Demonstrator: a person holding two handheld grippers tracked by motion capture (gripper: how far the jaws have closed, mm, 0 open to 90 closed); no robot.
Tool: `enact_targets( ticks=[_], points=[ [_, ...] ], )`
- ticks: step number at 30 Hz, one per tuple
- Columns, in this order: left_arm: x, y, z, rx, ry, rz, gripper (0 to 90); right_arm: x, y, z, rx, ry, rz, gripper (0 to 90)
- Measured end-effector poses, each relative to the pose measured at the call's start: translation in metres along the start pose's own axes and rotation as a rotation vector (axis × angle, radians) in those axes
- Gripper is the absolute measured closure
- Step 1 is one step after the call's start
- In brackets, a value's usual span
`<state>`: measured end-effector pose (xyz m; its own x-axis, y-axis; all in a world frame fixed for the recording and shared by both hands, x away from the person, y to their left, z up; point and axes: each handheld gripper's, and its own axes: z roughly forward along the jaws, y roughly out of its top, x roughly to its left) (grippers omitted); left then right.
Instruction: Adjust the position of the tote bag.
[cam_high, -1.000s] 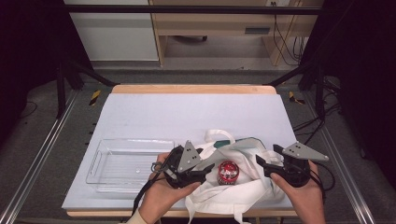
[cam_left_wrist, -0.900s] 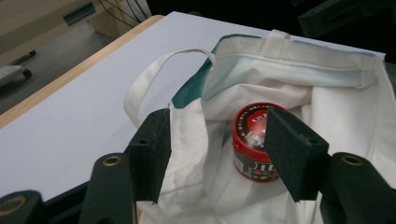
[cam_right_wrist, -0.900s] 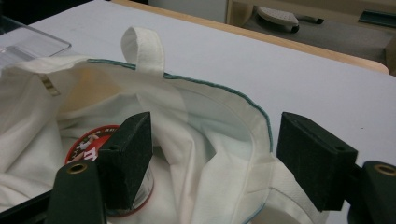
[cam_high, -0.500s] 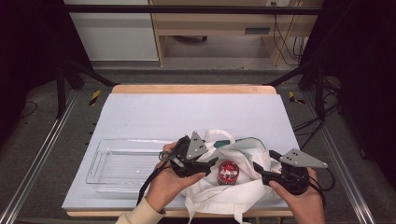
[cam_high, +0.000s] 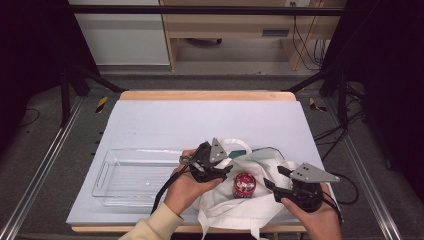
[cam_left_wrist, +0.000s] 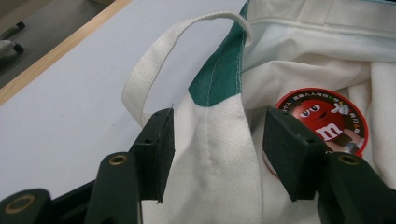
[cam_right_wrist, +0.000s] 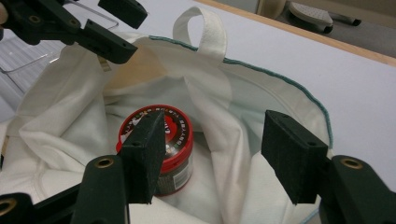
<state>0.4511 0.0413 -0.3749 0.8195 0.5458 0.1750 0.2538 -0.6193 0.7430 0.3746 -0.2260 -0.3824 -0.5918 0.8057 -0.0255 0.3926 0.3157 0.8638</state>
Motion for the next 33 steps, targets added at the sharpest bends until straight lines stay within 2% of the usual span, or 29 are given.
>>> enact_targets(
  ticks=[9,14,19,23,33],
  points=[
    [0.005,-0.002,0.006,0.029,-0.013,-0.012,56.6,0.004,-0.001,0.003,0.01,0.016,-0.009,41.4],
    [0.009,-0.003,0.009,0.041,-0.021,-0.034,64.7,0.008,0.001,0.006,0.011,0.027,-0.017,41.4],
    [0.013,-0.003,0.012,0.063,-0.013,-0.043,69.3,0.009,0.001,0.008,0.015,0.033,-0.022,41.6],
    [0.015,-0.003,0.012,0.077,-0.009,-0.049,76.7,0.01,0.001,0.008,0.015,0.034,-0.024,41.8],
    [0.015,-0.005,0.009,0.09,-0.026,-0.051,82.3,0.016,0.003,0.009,0.018,0.049,-0.042,42.7]
  ],
)
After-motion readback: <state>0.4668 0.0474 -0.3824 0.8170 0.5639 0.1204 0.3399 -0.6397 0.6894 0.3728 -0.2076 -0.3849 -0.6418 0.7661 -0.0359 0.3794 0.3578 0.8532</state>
